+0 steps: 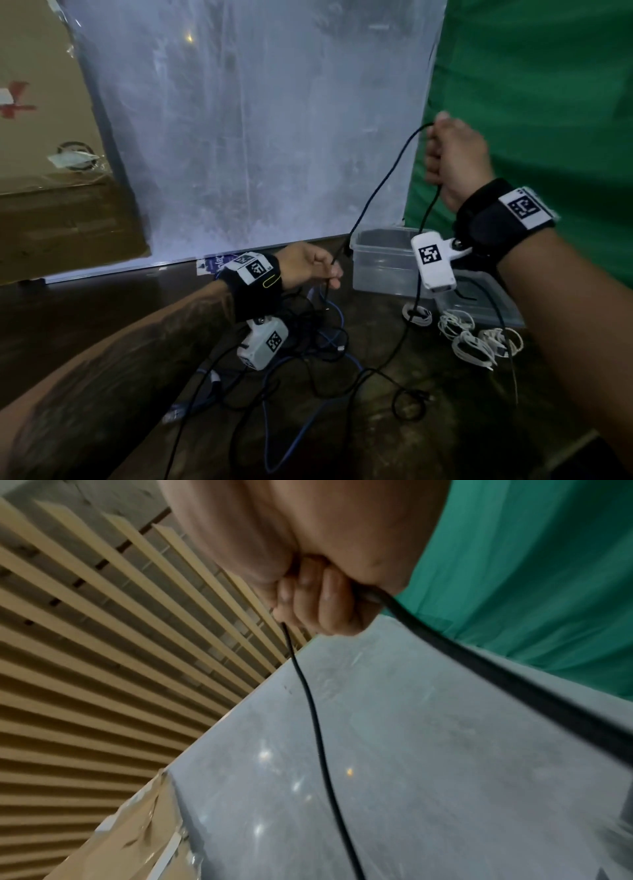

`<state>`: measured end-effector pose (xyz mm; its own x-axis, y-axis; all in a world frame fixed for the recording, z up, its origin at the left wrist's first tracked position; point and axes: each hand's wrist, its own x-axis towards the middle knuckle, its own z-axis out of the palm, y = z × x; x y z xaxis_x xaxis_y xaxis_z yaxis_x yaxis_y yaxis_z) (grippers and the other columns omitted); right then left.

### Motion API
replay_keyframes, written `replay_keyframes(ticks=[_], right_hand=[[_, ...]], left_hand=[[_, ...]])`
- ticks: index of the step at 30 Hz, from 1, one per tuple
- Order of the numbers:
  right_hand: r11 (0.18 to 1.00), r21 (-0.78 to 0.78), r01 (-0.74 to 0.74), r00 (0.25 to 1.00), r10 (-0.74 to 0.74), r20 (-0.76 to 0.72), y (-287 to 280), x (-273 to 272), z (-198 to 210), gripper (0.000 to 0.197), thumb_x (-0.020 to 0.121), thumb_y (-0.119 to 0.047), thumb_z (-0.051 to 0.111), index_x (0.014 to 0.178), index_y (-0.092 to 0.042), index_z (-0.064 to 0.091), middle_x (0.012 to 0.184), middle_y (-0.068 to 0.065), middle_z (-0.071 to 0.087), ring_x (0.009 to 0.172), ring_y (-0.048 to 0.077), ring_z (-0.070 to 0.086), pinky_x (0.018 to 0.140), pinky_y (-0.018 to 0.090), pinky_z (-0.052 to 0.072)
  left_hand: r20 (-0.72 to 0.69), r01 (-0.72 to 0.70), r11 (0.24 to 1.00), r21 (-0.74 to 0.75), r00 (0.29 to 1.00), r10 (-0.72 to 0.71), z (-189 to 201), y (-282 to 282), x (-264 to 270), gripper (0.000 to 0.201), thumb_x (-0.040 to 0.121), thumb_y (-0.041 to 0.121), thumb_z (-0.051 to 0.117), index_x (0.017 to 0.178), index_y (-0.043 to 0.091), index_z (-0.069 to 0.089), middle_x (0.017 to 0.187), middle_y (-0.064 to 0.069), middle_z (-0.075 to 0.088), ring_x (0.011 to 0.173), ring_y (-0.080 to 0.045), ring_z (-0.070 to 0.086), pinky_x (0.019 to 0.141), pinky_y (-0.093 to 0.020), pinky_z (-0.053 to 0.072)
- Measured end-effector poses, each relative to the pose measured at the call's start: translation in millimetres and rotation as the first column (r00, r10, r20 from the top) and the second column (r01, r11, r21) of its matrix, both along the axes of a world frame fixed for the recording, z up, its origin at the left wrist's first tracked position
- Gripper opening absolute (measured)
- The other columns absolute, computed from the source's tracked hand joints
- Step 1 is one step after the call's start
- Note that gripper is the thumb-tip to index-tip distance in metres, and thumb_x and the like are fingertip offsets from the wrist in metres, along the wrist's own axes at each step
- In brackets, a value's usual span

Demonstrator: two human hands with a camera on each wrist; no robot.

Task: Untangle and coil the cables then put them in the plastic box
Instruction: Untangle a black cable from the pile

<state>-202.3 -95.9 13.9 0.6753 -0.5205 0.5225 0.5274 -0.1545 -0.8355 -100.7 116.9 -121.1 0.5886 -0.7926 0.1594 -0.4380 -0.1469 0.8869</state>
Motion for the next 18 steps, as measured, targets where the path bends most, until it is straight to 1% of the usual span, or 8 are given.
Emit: replay_keyframes(ticks=[3, 5, 7, 9, 11, 13, 16, 18], right_hand=[[0.987, -0.018, 0.159, 0.987, -0.159, 0.032, -19, -2, 0, 0.03, 0.103, -0.034, 0.041, 0.076, -0.024, 0.046, 0.052, -0.013, 0.038, 0.04, 0.004, 0.027, 0.039, 0.018, 0.022], [0.952, -0.138, 0.272, 0.962, -0.273, 0.009, -29, -2, -5, 0.031, 0.099, -0.033, 0.048, 0.069, -0.024, 0.051, 0.056, -0.01, 0.044, 0.044, 0.006, 0.033, 0.043, 0.021, 0.027], [0.912, -0.328, 0.246, 0.953, -0.289, -0.089, -30, -1, -13, 0.028, 0.094, -0.027, 0.057, 0.066, -0.02, 0.061, 0.06, -0.006, 0.053, 0.049, 0.008, 0.044, 0.047, 0.022, 0.033], [0.807, -0.562, 0.18, 0.924, -0.335, -0.185, -25, 2, -23, 0.016, 0.09, -0.024, 0.063, 0.08, -0.013, 0.071, 0.077, -0.002, 0.063, 0.07, 0.012, 0.057, 0.061, 0.023, 0.041], [0.654, -0.698, 0.291, 0.883, -0.465, -0.068, -19, 6, -32, 0.022, 0.086, -0.025, 0.067, 0.104, -0.012, 0.068, 0.106, 0.002, 0.061, 0.1, 0.019, 0.058, 0.083, 0.026, 0.043], [0.514, -0.773, 0.37, 0.878, -0.466, 0.111, -5, 5, -36, 0.043, 0.085, -0.029, 0.066, 0.125, -0.015, 0.06, 0.131, 0.005, 0.054, 0.124, 0.024, 0.049, 0.103, 0.028, 0.036], [0.445, -0.884, 0.141, 0.964, -0.264, 0.021, 22, 5, -41, 0.05, 0.09, -0.036, 0.064, 0.135, -0.016, 0.056, 0.138, 0.003, 0.056, 0.129, 0.016, 0.049, 0.111, 0.028, 0.034], [0.461, -0.881, -0.104, 0.962, -0.178, -0.207, 34, 4, -43, 0.027, 0.095, -0.034, 0.062, 0.112, -0.015, 0.07, 0.102, -0.007, 0.073, 0.096, 0.004, 0.066, 0.09, 0.025, 0.049]], left_hand=[[-0.032, -0.169, 0.978, -0.121, 0.986, 0.166, 11, 11, 8, 0.014, 0.092, 0.012, 0.06, 0.083, 0.009, 0.07, 0.065, -0.002, 0.07, 0.06, -0.011, 0.065, 0.059, -0.022, 0.047], [-0.04, -0.264, 0.937, -0.229, 0.964, 0.262, 27, 14, 11, 0.015, 0.095, 0.015, 0.056, 0.088, 0.011, 0.069, 0.058, 0.003, 0.064, 0.053, -0.011, 0.063, 0.054, -0.023, 0.044], [-0.068, -0.311, 0.894, -0.323, 0.95, 0.306, 47, 16, 9, 0.017, 0.096, 0.02, 0.056, 0.09, 0.013, 0.07, 0.055, 0.003, 0.056, 0.046, -0.013, 0.053, 0.051, -0.025, 0.043], [-0.052, -0.318, 0.876, -0.364, 0.946, 0.321, 63, 16, 4, 0.017, 0.094, 0.022, 0.058, 0.09, 0.013, 0.072, 0.055, 0.001, 0.047, 0.045, -0.014, 0.039, 0.045, -0.023, 0.038], [0.062, -0.325, 0.889, -0.322, 0.93, 0.363, 73, 13, -1, 0.018, 0.092, 0.025, 0.061, 0.09, 0.014, 0.075, 0.054, 0.001, 0.044, 0.046, -0.013, 0.034, 0.044, -0.02, 0.03], [0.237, -0.321, 0.913, -0.251, 0.894, 0.38, 78, 9, -6, 0.017, 0.09, 0.025, 0.065, 0.09, 0.014, 0.077, 0.05, 0.006, 0.047, 0.043, -0.007, 0.037, 0.044, -0.016, 0.032], [0.427, -0.284, 0.946, -0.159, 0.844, 0.325, 78, 3, -9, 0.016, 0.087, 0.028, 0.068, 0.089, 0.015, 0.077, 0.054, 0.007, 0.054, 0.048, -0.003, 0.043, 0.055, -0.017, 0.041], [0.461, -0.264, 0.955, -0.136, 0.836, 0.297, 76, 3, -10, 0.016, 0.087, 0.03, 0.069, 0.085, 0.016, 0.076, 0.056, 0.005, 0.054, 0.05, -0.003, 0.043, 0.056, -0.017, 0.041]])
